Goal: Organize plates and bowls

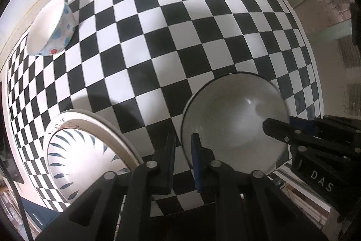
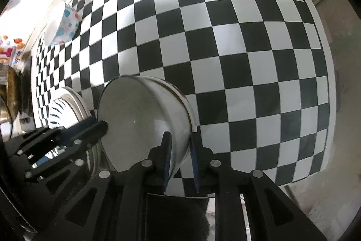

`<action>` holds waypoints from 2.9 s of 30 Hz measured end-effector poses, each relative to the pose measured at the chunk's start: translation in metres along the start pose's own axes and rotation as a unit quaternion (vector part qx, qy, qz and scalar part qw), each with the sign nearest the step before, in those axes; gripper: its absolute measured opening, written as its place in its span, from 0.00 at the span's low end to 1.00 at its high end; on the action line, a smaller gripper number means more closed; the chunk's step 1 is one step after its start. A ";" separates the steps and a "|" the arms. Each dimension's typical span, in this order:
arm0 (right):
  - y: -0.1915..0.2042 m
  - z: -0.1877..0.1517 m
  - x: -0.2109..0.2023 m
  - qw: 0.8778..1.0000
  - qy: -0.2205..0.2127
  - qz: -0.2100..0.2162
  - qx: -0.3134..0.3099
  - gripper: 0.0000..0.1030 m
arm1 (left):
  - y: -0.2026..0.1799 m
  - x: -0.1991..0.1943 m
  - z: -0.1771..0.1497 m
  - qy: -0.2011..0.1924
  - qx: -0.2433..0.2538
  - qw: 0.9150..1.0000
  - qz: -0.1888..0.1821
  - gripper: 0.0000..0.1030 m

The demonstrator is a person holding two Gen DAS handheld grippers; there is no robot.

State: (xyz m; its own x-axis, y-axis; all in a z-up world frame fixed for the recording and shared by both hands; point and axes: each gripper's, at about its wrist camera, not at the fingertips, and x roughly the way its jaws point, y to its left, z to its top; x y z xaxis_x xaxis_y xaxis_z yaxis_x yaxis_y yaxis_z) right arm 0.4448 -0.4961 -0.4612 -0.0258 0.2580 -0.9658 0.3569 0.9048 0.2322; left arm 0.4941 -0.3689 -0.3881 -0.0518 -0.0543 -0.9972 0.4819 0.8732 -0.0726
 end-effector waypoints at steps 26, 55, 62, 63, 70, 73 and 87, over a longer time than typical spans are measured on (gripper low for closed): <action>0.183 0.153 -0.019 0.990 -0.033 0.087 -0.110 0.71 | 0.285 -0.038 0.074 -0.040 -0.261 0.964 -0.038 0.14; 0.227 0.227 0.062 0.996 0.025 0.076 -0.049 0.13 | 0.317 0.033 0.127 -0.006 -0.263 0.960 -0.098 0.05; 0.225 0.235 0.067 0.995 0.035 0.089 -0.033 0.14 | 0.317 0.030 0.123 -0.012 -0.259 0.961 -0.094 0.05; 0.224 0.238 0.069 0.994 0.039 0.095 -0.028 0.14 | 0.320 0.032 0.124 -0.012 -0.262 0.961 -0.093 0.05; 0.221 0.244 0.074 0.994 0.046 0.098 -0.024 0.12 | 0.317 0.029 0.127 -0.023 -0.261 0.961 -0.089 0.05; 0.228 0.238 0.070 0.997 0.031 0.064 -0.041 0.09 | 0.309 0.023 0.129 -0.025 -0.247 0.965 -0.082 0.05; 0.209 0.214 0.013 0.997 -0.004 0.058 -0.056 0.09 | 0.268 -0.022 0.119 -0.059 -0.202 0.973 -0.093 0.05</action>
State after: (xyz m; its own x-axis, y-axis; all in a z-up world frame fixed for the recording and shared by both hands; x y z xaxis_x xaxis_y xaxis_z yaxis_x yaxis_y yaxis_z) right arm 0.7185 -0.3758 -0.4499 0.0168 0.3606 -0.9326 0.2505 0.9015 0.3531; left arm 0.7290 -0.1913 -0.3881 0.0078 -0.2633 -0.9647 0.0900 0.9610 -0.2616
